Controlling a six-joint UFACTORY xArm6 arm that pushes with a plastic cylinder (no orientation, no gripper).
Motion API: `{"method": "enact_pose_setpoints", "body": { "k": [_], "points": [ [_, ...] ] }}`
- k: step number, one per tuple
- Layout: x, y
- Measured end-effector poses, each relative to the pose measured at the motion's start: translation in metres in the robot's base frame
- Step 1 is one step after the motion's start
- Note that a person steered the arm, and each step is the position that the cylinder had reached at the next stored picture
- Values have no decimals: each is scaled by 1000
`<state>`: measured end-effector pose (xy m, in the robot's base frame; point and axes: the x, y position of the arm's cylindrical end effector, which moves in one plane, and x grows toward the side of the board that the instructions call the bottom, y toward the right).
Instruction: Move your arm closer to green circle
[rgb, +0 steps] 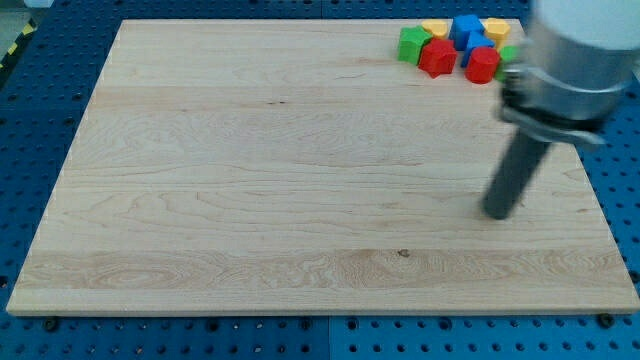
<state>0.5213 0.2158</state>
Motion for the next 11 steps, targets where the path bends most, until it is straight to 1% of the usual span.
{"method": "enact_pose_setpoints", "body": {
  "k": [1,2,3,4,5,6,7,9,11],
  "points": [
    [-27,82],
    [-88,115],
    [-150,115],
    [-174,115],
    [-185,123],
    [-219,123],
    [-219,123],
    [-219,101],
    [-225,98]
  ]
}}
